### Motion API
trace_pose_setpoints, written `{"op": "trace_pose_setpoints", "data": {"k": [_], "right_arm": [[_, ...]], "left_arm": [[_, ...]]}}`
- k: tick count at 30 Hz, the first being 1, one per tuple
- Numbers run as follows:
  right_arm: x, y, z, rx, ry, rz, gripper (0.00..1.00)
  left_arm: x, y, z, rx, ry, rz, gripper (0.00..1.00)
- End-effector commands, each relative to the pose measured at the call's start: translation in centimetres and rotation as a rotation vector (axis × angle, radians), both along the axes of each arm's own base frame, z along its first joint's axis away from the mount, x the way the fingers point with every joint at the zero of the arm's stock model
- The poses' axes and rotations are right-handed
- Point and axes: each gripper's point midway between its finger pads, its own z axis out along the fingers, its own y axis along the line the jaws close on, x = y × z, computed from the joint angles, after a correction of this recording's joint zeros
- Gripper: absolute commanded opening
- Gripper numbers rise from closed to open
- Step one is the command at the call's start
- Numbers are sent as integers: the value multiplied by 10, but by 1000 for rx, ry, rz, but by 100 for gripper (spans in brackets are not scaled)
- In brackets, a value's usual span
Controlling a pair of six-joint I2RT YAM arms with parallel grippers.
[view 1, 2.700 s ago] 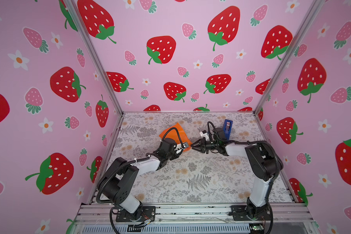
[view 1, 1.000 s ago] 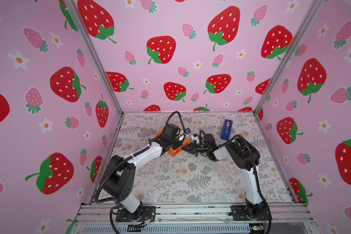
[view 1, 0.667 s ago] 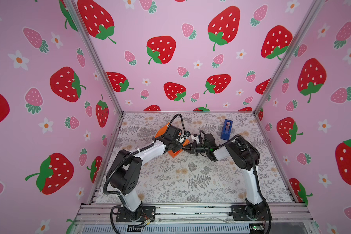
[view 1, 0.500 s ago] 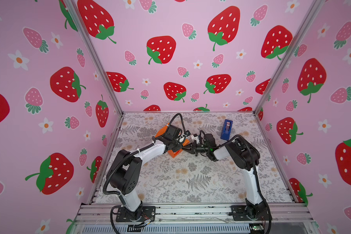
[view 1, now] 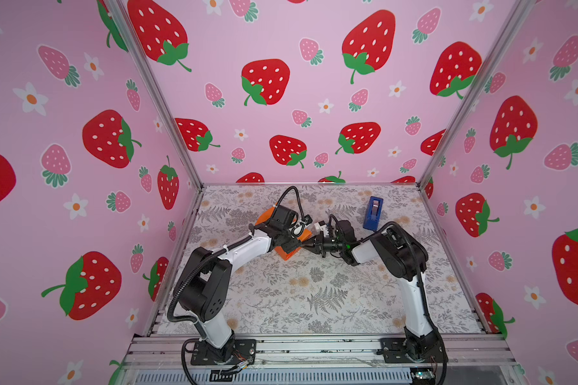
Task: Wrap a gift box in wrapping paper
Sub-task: Stick the wrapping paper to the gift box.
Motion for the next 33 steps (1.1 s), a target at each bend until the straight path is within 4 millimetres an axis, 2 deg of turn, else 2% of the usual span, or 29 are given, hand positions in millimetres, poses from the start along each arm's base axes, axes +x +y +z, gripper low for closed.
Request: {"op": "trace_pose_setpoints", "data": {"k": [1,14,23,29,33], "right_arm": [[1,-2,-5,-4,2,-11,0],[1,-2,-2,-1,1,-11,0],[2,-1,2,5,-3,-10,0],[2,0,3,9,-3,-8,0],[3,0,7,14,-7,-7,0]], "left_arm": [[-3,0,14,3,1,-19,83],[4,-7,13,4,11,-16,92],[6,-12,-3,105,2,-29,95],[5,-13,2,102,-12,-33,96],[6,-6,-11,161,2,-22,95]]}}
